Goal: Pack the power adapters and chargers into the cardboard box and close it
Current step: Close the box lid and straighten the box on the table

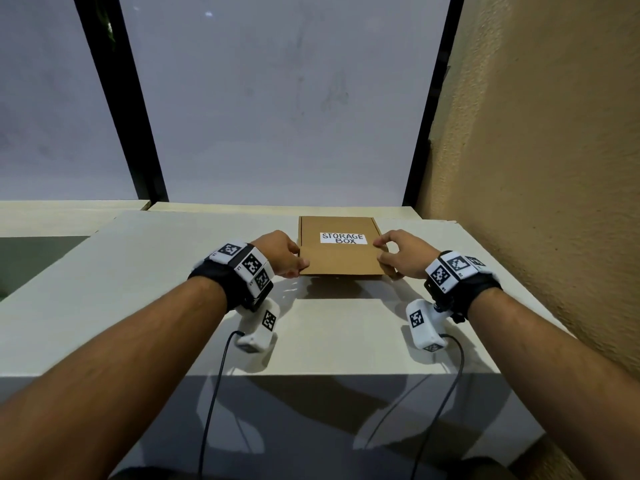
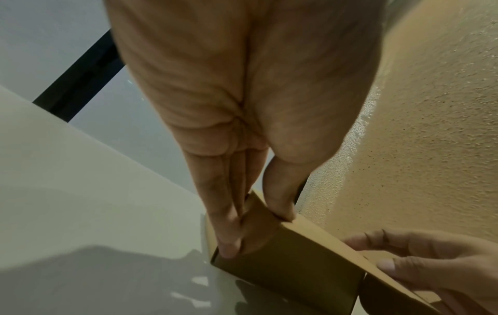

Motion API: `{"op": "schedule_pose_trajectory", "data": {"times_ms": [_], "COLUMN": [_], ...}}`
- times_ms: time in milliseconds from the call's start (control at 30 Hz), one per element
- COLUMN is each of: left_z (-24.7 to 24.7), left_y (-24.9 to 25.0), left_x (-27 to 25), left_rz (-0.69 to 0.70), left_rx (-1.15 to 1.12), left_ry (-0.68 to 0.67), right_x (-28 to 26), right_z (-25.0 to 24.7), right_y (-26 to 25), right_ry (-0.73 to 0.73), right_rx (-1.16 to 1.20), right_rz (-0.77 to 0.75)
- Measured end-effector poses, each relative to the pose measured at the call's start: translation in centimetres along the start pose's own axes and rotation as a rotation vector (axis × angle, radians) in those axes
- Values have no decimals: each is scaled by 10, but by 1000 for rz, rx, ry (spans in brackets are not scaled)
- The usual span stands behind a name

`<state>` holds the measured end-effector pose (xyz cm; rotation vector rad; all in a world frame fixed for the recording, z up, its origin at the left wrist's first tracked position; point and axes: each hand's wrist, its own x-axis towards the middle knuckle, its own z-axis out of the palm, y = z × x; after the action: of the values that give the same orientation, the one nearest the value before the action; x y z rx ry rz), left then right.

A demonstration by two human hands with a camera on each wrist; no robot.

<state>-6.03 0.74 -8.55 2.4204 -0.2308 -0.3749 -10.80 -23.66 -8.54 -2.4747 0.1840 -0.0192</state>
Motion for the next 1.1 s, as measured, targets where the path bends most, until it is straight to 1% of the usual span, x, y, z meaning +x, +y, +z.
{"op": "schedule_pose_trajectory", "data": {"times_ms": [167, 300, 367, 433, 500, 633, 767, 900, 966, 1100], "left_z": [-6, -9, -7, -6, -6, -6, -4, -6, -8, -9], "left_y": [0, -3, -3, -1, 4, 12, 16, 19, 20, 19], "left_x": [-2, 2, 5, 8, 8, 9, 15, 16, 15, 12], "left_rz": [50, 53, 49, 52, 83, 222, 237, 239, 248, 249], "left_rx": [143, 216, 255, 326, 416, 598, 726, 860, 922, 951], "left_ry": [-40, -80, -64, -10, 29, 42, 9, 31, 18, 5], "right_x": [3, 3, 2, 3, 6, 12, 17, 23, 26, 29], "right_z": [5, 6, 5, 2, -2, -14, -18, -10, -9, -6], "right_y": [2, 6, 7, 7, 5, -2, -7, -11, -11, -3], "right_ry": [39, 28, 27, 29, 5, -95, -143, -147, -136, -108], "right_rx": [-102, -171, -221, -288, -347, -446, -565, -600, -606, -581], "right_rz": [-45, -74, -88, -116, -143, -151, -148, -127, -123, -143]}}
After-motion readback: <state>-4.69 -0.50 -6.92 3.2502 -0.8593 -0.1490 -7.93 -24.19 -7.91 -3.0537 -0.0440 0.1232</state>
